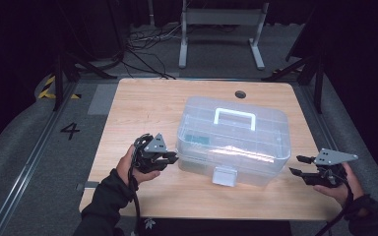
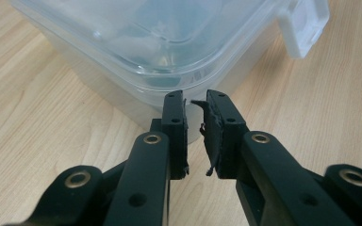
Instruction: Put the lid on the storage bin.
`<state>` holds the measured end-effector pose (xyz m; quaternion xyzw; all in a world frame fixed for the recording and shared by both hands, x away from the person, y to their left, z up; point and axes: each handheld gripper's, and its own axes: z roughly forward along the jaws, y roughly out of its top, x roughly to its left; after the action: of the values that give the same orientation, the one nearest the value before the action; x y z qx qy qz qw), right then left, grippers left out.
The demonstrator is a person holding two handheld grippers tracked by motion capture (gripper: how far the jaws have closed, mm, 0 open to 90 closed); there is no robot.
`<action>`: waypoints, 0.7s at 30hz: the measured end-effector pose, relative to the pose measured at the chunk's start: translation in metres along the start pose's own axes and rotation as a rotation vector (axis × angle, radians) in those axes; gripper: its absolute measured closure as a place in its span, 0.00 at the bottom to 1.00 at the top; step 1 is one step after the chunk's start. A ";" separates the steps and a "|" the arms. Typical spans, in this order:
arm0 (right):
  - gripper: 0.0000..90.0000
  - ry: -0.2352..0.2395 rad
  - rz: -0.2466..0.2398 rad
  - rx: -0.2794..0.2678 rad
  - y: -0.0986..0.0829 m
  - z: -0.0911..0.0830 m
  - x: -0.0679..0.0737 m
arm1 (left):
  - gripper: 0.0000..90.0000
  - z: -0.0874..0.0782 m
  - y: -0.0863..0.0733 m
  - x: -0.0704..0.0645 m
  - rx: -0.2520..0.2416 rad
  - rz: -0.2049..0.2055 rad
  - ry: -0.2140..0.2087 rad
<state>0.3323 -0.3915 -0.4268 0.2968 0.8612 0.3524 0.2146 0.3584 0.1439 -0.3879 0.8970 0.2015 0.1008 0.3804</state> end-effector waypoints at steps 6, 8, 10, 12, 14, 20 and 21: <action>0.51 -0.007 0.004 -0.002 -0.002 0.000 0.000 | 0.80 -0.009 -0.011 -0.004 0.023 0.015 0.056; 0.50 -0.014 0.013 -0.009 -0.005 -0.001 -0.001 | 0.78 -0.010 -0.019 -0.005 0.039 0.017 0.084; 0.47 -0.024 0.020 -0.011 -0.008 -0.001 -0.003 | 0.69 -0.010 -0.030 -0.004 0.072 0.008 0.130; 0.46 -0.037 0.035 -0.019 -0.013 -0.002 -0.004 | 0.66 -0.010 -0.041 -0.004 0.074 -0.001 0.131; 0.44 -0.049 0.048 -0.017 -0.020 -0.002 -0.005 | 0.60 -0.009 -0.052 -0.003 0.087 -0.021 0.152; 0.37 -0.089 0.120 0.009 -0.045 0.000 -0.012 | 0.32 -0.004 -0.085 0.005 0.140 -0.059 0.250; 0.36 -0.093 0.138 0.014 -0.049 0.001 -0.012 | 0.31 -0.004 -0.088 0.005 0.137 -0.066 0.253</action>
<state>0.3242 -0.4275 -0.4611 0.3730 0.8302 0.3462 0.2277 0.3370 0.2039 -0.4488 0.8938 0.2837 0.1864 0.2932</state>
